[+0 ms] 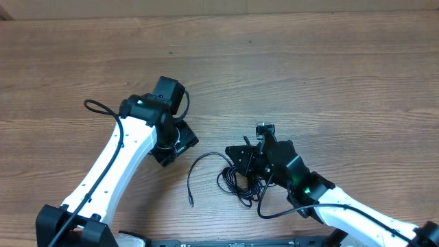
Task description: Untangle cables
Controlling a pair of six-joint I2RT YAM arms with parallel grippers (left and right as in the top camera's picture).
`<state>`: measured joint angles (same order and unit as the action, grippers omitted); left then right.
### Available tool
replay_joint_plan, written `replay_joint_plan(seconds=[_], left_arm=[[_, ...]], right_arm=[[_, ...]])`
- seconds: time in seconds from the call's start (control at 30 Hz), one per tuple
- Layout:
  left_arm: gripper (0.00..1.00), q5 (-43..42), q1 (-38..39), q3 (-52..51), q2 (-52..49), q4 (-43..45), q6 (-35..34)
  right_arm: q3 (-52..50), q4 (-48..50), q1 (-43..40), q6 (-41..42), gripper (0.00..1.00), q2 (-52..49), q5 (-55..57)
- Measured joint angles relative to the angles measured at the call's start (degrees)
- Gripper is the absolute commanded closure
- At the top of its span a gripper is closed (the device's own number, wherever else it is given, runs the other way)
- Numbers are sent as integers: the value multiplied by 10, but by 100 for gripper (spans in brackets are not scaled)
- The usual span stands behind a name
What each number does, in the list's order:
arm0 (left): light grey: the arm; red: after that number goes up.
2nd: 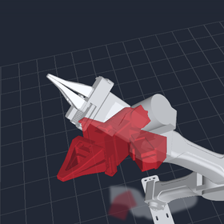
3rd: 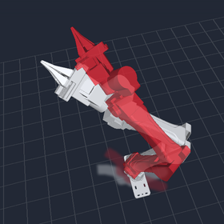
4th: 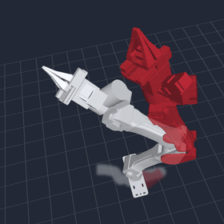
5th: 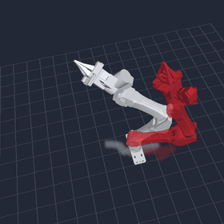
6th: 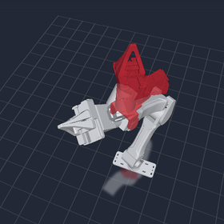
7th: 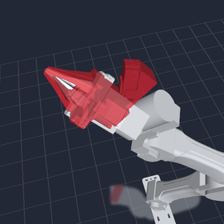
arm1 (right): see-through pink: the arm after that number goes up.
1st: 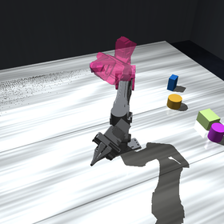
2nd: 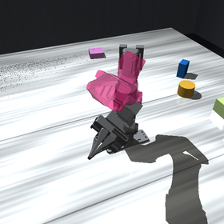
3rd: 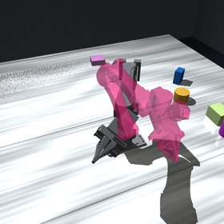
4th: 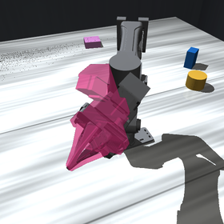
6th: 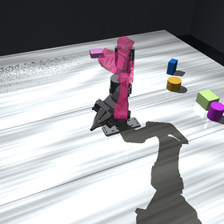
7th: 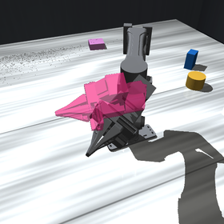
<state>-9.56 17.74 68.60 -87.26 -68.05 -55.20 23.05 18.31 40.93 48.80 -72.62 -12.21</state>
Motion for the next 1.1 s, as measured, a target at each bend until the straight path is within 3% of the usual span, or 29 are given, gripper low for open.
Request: replay_joint_plan(seconds=[0.07,0.17,0.23,0.27,0.4,0.83,1.1], left_arm=[[22,2,-17,0,0,-12,-1],[0,6,-37,0,0,-29,-5],[1,9,-43,0,0,-33,-4],[0,9,-44,0,0,-33,-3],[0,9,-42,0,0,-42,-3],[0,8,-42,0,0,-54,34],[5,2,-42,0,5,-54,90]], right_arm=[[0,-11,0,4,88,-16,0],[0,-39,0,5,67,-36,-1],[-1,-47,0,6,48,-42,-3],[-1,-44,0,6,30,-43,-3],[6,-68,-10,7,0,-40,-12],[193,-473,-64,-57,0,104,33],[242,-581,-64,-66,0,245,95]])
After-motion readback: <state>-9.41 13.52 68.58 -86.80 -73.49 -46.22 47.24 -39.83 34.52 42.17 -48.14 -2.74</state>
